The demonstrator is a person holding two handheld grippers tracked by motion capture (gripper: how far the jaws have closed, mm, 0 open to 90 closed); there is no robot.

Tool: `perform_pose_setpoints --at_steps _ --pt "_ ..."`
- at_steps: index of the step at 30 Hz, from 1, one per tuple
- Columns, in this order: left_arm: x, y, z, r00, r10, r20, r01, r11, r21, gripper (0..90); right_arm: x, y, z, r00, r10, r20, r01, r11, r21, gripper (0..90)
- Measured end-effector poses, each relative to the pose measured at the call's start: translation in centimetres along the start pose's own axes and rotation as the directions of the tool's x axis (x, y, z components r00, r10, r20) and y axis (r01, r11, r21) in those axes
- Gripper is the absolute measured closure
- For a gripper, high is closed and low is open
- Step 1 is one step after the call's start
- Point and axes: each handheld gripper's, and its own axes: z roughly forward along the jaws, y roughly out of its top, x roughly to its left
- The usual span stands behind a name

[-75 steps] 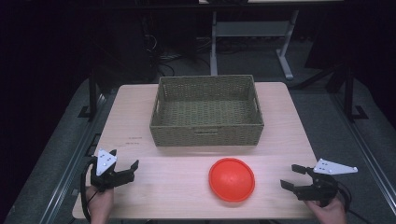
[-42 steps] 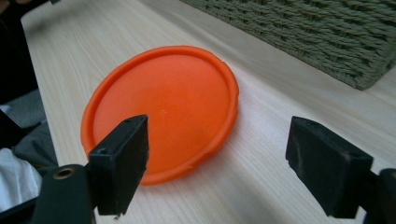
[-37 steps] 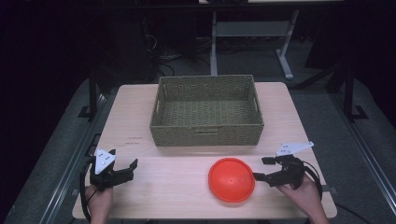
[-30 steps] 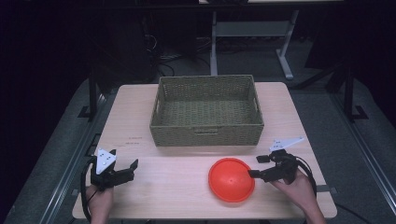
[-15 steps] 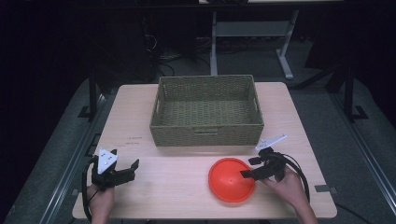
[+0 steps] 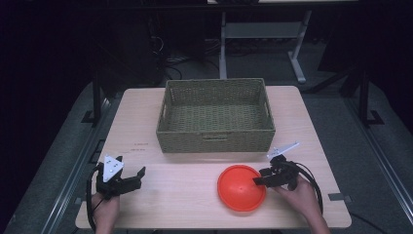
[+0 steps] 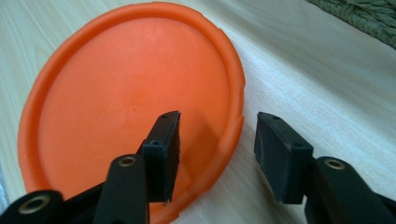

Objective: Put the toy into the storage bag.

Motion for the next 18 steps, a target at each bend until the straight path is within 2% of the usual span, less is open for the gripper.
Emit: perform_pose_setpoints --at_steps 13,18 --pt "-0.22 0.1 0.09 0.9999 0.011 0.009 -0.011 0.9999 -0.002 12.8 -0.01 -0.16 0.21 0.9999 -0.011 -0.002 0.011 1.0 0.0 63.3" --pt "-0.32 0.11 0.14 0.9998 0.013 0.012 -0.013 0.9999 0.0 12.8 0.2 -0.19 -0.51 0.9999 -0.017 -0.001 0.017 0.999 -0.045 70.8"
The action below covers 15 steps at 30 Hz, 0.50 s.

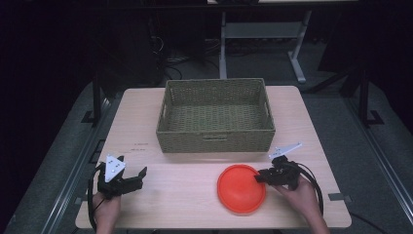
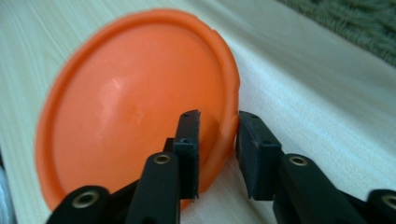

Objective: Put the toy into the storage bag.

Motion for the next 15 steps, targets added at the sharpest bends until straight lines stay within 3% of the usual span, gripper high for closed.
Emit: perform_pose_setpoints --at_steps 15 --pt "-0.05 0.03 0.03 1.0 0.001 0.004 -0.001 1.0 0.0 12.8 0.52 0.3 -0.69 0.9997 0.023 0.005 -0.023 0.999 -0.045 79.5"
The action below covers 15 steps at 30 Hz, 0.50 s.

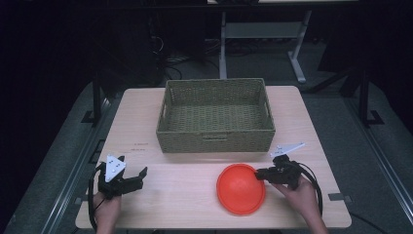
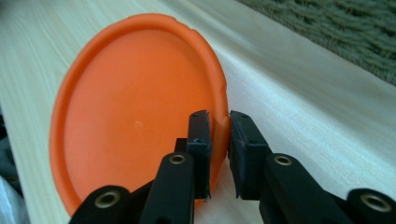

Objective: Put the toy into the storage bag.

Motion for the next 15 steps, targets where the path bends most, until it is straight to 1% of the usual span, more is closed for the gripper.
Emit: perform_pose_setpoints --at_steps 3,5,6,9,12,15 --pt "0.0 0.0 -0.1 1.0 0.01 -0.001 -0.01 1.0 0.001 12.8 0.3 0.1 -0.6 0.9999 -0.002 -0.013 0.001 1.0 -0.026 81.2" --pt "0.0 0.0 0.0 1.0 0.005 0.0 -0.005 1.0 0.001 12.8 0.7 0.1 -1.0 0.9999 -0.009 -0.013 0.009 0.999 -0.037 81.8" --pt "0.0 0.0 0.0 1.0 0.002 0.001 -0.002 1.0 -0.001 12.8 0.7 0.1 -1.0 0.9996 -0.022 -0.017 0.021 0.999 -0.044 81.8" --pt "0.0 0.0 0.0 1.0 0.003 -0.002 -0.003 1.0 0.002 12.8 0.8 0.2 -1.0 0.9997 -0.014 -0.022 0.013 0.999 -0.035 81.8" --pt "0.0 0.0 -0.1 1.0 0.003 -0.004 -0.003 1.0 -0.003 12.8 0.7 0.3 -1.2 0.9991 -0.006 -0.042 0.004 0.999 -0.044 81.9" --pt "0.1 -0.1 -0.1 0.9999 -0.007 -0.007 0.007 0.9999 -0.007 12.8 1.0 0.5 -1.7 0.9991 -0.009 -0.041 0.007 0.998 -0.055 82.0"
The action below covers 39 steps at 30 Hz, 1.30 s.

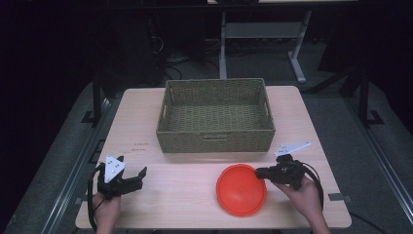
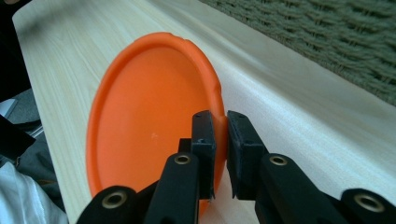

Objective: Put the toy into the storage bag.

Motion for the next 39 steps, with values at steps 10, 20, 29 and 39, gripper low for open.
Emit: perform_pose_setpoints --at_steps 10,20,29,39 --pt "0.1 -0.1 -0.1 1.0 -0.007 -0.005 0.007 1.0 -0.002 12.8 1.7 1.9 -2.1 0.9984 -0.053 0.02 0.053 0.998 -0.038 82.3" --pt "0.3 -0.1 -0.1 0.9997 -0.021 -0.01 0.021 0.9998 -0.006 12.8 2.4 4.5 -3.2 0.9946 -0.085 0.059 0.086 0.996 -0.006 82.5" --pt "0.3 -0.1 -0.3 0.9997 -0.017 -0.015 0.017 0.9998 -0.012 12.8 2.9 6.5 -4.1 0.9922 -0.102 0.073 0.101 0.995 0.013 82.5" --pt "0.4 -0.1 -0.3 0.9998 -0.014 -0.016 0.014 0.9999 -0.007 12.8 3.1 8.7 -4.8 0.9913 -0.107 0.076 0.105 0.994 0.03 82.5"
